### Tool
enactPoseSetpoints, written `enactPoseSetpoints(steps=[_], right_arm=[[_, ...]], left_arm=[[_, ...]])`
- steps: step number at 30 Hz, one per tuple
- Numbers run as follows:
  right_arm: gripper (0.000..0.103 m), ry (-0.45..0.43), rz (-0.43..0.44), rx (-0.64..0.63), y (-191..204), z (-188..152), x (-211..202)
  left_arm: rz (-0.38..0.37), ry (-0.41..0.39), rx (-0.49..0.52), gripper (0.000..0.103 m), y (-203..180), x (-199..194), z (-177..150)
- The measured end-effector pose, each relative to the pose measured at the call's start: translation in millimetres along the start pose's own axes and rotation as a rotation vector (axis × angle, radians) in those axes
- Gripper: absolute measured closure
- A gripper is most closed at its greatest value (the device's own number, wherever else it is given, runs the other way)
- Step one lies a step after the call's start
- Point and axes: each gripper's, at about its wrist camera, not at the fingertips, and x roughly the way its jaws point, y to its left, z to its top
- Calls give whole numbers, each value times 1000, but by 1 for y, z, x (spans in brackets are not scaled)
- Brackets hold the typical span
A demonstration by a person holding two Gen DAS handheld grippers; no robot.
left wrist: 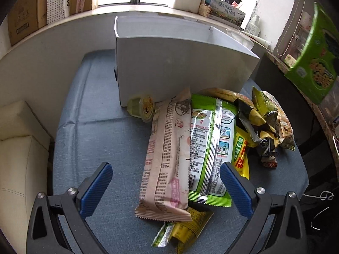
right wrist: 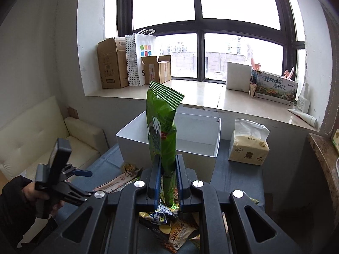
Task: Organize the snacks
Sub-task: 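Grasp the green seaweed bag with right tool while left tool grasps pink wafer bar, then release green bag into white box with right tool while left tool releases pink bar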
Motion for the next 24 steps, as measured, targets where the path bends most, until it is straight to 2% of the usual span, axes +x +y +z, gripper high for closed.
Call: enactPoseSetpoints(steps=[3,4,5,7,13,20,24], right_arm=[[90,-8,32,25,4,-9,-10],[90,-4,44,38,5,-12,-11],[90,2,53,51,5,-14,-12],[90,6,53,58,7,-19,-14],[89,12,70,75,10,-28,-15],[89,10,62,83,13,-32,-14],[89,27,31,116,6,-28,-2]], left_arm=[[-29,32,6,4,6,20,2],[-59,39,6,17,7,24,1],[-95,40,7,39,9,27,1],[-147,23,-6,51,13,27,0],[-104,8,32,51,7,17,-5],[-16,-115,78,51,-14,-46,-9],[51,-202,91,51,-31,-83,6]])
